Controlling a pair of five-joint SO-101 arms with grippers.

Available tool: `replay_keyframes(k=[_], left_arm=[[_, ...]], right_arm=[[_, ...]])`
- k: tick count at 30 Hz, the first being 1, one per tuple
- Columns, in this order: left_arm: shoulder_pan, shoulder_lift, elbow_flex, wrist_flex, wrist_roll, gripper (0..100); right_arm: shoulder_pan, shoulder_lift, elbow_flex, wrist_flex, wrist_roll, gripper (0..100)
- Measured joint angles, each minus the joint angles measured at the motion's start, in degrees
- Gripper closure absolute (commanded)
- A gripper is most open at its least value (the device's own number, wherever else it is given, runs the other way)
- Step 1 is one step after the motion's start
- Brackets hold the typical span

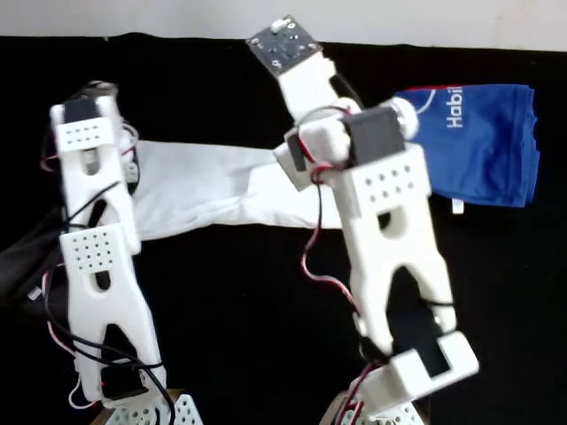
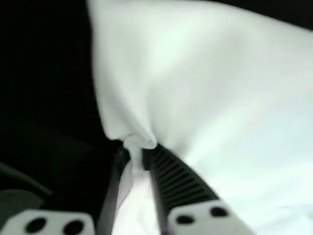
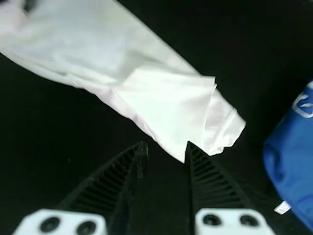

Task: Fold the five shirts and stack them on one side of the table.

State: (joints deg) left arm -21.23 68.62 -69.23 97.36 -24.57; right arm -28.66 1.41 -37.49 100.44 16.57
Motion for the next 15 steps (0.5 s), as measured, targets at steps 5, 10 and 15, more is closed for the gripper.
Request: replay_keyframes(k=[5,10,15], left_arm=[[-0.79,0.44,-2.11,0.88,0.09,99],[-5.19,0.97,-8.35,1.58,-0.09,99],[-8.35,0.62,-15.65,2.99,-0.09,99]], right_arm=[[2.02,-7.12,8.97,0.0,0.0,87.7],[6.68,-17.58,24.09,0.0,1.05,95.1],[9.32,-30.51,43.34,-4.66,1.76,99.3]])
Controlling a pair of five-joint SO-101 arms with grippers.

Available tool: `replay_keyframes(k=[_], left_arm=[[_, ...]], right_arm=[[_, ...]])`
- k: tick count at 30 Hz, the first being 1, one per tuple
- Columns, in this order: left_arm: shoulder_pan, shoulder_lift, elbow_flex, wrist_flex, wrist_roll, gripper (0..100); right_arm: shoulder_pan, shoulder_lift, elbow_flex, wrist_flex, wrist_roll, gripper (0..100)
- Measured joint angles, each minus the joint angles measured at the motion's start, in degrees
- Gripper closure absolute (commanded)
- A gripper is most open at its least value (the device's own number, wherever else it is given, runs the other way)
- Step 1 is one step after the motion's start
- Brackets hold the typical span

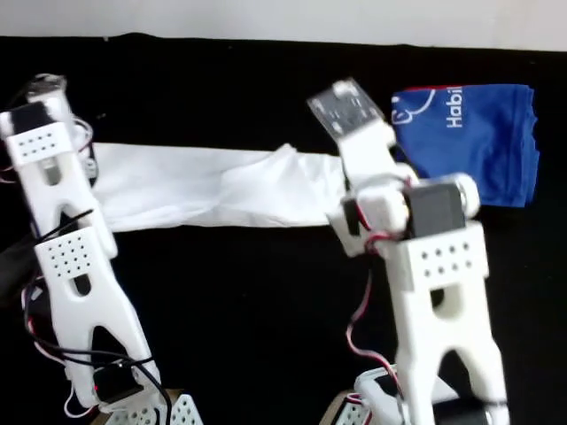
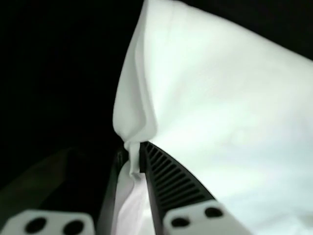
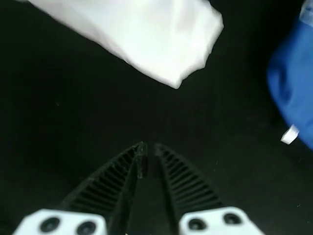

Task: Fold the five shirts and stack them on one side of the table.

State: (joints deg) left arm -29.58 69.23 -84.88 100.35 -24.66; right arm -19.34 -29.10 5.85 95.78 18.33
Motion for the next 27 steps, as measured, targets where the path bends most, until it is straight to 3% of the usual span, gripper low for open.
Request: replay_keyframes(k=[9,17,22,27], left_arm=[[4.92,-15.56,7.56,0.62,2.37,99],[23.47,-34.29,23.21,0.62,8.26,99],[36.04,-34.46,24.7,-4.92,8.7,99],[42.64,-28.13,25.14,-13.98,8.88,99]], right_arm=[[16.7,-17.67,43.08,-24.62,0.18,99.3],[23.47,-30.51,75.78,-47.74,0.44,99.3],[27.52,-37.1,86.95,-55.56,0.44,99.3],[29.01,-43.08,89.85,-58.11,0.44,99.3]])
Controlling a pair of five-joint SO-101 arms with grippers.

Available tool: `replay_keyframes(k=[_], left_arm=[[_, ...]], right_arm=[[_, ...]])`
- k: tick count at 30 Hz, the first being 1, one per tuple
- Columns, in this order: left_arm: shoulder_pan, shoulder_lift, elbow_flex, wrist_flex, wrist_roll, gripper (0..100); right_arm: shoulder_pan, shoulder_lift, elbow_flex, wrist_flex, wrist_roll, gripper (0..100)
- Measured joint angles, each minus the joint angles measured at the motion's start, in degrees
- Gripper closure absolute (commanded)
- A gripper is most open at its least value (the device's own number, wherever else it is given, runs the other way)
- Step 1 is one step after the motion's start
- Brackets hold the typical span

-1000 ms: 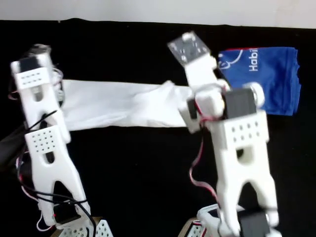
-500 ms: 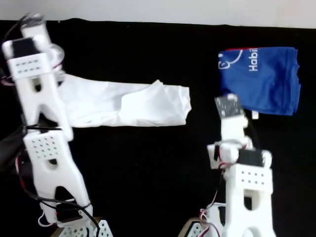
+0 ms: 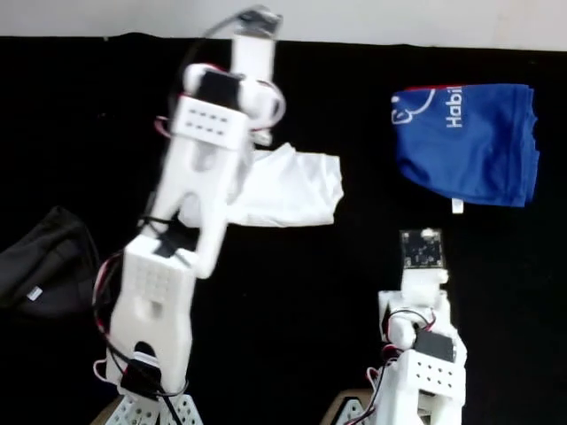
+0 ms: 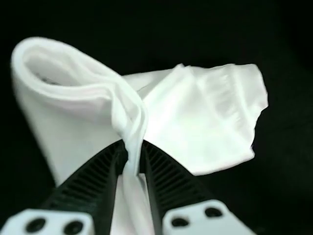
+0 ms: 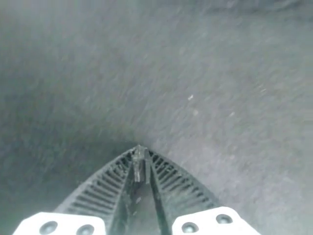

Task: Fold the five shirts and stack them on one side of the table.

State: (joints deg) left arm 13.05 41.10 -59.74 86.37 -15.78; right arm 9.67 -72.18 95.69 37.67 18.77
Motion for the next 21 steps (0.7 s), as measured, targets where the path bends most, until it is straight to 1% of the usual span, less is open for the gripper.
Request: replay_keyframes(k=[6,11,13,15,17,21], left_arm=[[7.21,7.38,0.0,-6.95,0.0,99],[11.87,10.46,0.0,-11.08,0.0,99],[12.84,11.78,0.0,-13.71,0.0,95],[13.01,12.48,0.0,-15.47,0.44,86],[12.84,12.57,0.0,-16.09,2.64,81],[12.31,12.66,-1.05,-16.44,10.46,84]], right_arm=[[0.26,-4.57,0.26,-0.18,0.0,99.3],[0.26,-5.27,0.35,-0.18,0.0,99.3],[0.26,-5.27,0.35,-0.18,0.0,99.3],[0.26,-5.27,0.35,-0.18,0.0,99.3],[0.26,-5.27,0.35,-0.18,0.0,99.3],[0.26,-5.27,0.35,-0.18,0.0,99.3]])
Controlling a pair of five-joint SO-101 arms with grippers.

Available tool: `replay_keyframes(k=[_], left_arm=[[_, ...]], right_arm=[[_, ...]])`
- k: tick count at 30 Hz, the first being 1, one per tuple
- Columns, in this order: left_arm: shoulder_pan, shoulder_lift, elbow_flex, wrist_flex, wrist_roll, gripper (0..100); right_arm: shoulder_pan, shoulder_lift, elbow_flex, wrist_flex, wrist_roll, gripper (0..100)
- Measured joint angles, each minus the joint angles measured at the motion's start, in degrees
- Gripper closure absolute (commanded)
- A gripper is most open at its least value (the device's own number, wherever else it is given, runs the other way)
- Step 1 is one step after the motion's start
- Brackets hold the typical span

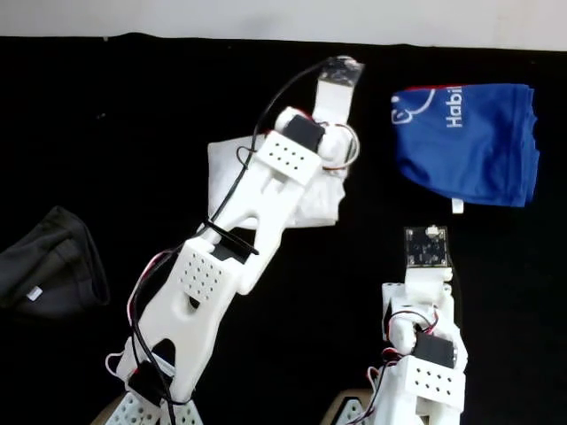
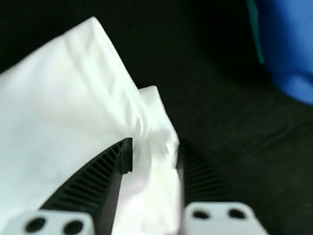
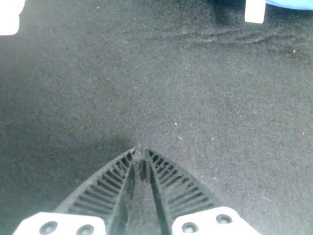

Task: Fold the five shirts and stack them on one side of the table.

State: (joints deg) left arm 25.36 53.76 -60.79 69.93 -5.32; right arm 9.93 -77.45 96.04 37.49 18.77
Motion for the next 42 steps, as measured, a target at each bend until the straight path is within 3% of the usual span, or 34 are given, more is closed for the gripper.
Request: replay_keyframes(k=[8,17,28,36,42], left_arm=[[-7.38,-0.09,-9.05,11.87,2.55,99],[-10.02,-0.09,-6.15,15.56,2.55,98],[3.16,3.52,-5.45,18.55,2.55,98],[5.27,7.47,-8.09,20.92,2.55,98],[5.54,1.85,-21.71,28.92,2.55,98]], right_arm=[[0.0,0.0,0.0,0.0,0.0,99.3],[0.0,0.0,0.0,0.0,0.0,99.3],[0.0,0.0,0.0,0.0,0.0,99.3],[0.0,0.0,0.0,0.0,0.0,99.3],[0.0,0.0,0.0,0.0,0.0,99.3]])
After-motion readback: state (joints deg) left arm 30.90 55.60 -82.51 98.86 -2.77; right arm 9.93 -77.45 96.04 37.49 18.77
